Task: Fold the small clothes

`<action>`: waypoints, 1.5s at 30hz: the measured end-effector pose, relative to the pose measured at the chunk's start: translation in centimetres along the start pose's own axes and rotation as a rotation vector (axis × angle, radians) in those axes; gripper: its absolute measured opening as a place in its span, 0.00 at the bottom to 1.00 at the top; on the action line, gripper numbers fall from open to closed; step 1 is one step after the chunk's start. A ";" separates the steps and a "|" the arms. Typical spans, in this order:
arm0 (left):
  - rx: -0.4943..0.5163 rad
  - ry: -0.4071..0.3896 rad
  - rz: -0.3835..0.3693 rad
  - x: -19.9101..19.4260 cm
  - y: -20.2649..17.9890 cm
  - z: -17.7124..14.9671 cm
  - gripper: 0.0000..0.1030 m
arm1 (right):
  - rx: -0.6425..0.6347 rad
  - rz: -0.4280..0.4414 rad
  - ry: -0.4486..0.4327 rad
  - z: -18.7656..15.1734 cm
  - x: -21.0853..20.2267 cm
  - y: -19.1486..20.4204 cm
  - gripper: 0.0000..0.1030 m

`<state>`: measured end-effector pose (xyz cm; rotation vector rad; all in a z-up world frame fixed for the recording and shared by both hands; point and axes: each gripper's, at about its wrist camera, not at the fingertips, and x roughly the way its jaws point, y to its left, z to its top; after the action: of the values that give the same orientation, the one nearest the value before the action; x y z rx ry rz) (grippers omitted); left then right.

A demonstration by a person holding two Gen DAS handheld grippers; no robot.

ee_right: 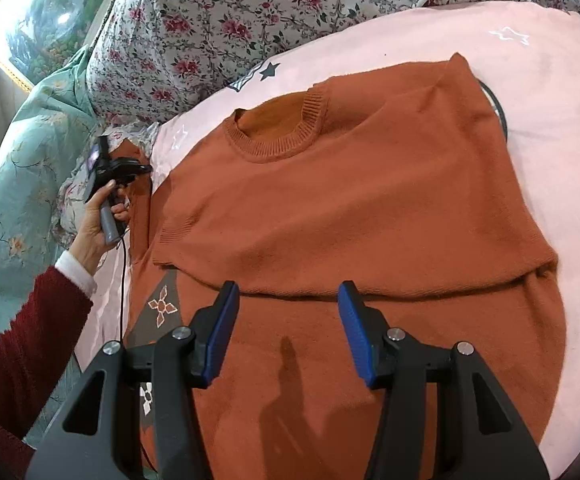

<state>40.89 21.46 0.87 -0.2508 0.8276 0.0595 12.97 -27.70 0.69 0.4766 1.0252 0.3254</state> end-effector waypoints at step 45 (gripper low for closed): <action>0.198 0.135 -0.062 -9.9 -3.6 -20.3 0.51 | -0.091 0.075 -0.025 13.9 14.5 8.4 0.05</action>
<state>20.08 13.47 -4.34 -0.0945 0.9523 -0.0977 31.79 -16.84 0.41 0.4368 0.9657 0.4298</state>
